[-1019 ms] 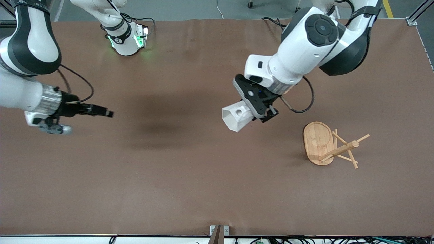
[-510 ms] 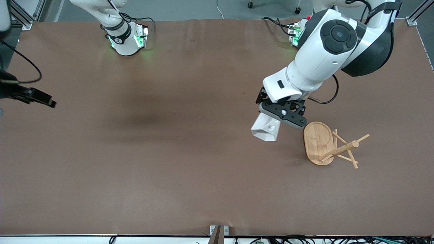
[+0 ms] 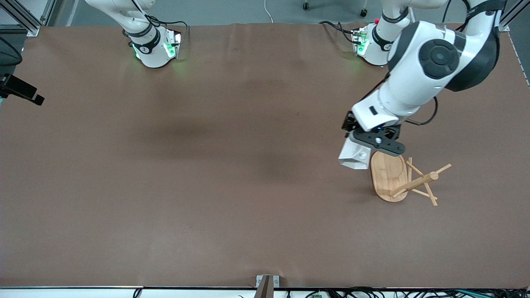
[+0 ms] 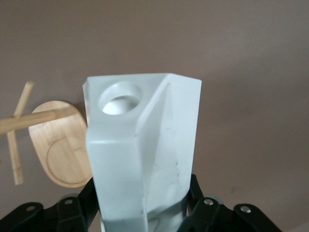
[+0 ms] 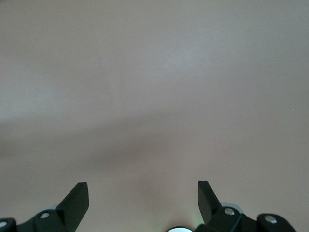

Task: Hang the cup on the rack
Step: 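Lower the cup handle onto a rack peg with the left gripper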

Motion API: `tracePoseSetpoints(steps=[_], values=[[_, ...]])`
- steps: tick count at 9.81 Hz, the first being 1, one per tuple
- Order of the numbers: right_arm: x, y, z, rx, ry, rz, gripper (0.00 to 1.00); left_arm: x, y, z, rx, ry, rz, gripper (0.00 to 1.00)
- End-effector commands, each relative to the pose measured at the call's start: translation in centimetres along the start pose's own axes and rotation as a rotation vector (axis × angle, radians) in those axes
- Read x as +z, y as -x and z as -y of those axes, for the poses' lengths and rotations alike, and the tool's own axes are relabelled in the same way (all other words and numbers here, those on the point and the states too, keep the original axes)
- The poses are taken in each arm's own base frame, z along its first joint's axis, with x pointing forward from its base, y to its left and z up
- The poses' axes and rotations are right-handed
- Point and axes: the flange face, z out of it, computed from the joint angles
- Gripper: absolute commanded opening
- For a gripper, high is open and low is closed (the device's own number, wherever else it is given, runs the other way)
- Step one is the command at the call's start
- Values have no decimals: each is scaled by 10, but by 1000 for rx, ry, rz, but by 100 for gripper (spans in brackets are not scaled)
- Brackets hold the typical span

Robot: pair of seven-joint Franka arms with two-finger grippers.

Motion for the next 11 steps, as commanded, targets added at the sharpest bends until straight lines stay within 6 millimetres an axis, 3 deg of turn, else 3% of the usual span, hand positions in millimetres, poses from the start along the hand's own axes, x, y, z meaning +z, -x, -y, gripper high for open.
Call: tracePoseSetpoints(steps=[1, 2, 4, 11], values=[[-4, 0, -9, -12, 14, -7, 100, 34, 30, 32, 26, 0, 0, 0], [-5, 0, -7, -60, 20, -14, 100, 48, 35, 45, 48, -6, -14, 0], [-4, 0, -7, -65, 17, -10, 100, 66, 43, 52, 76, -10, -15, 0], [-1, 0, -8, -96, 17, 4, 100, 83, 34, 80, 134, -34, -64, 0]])
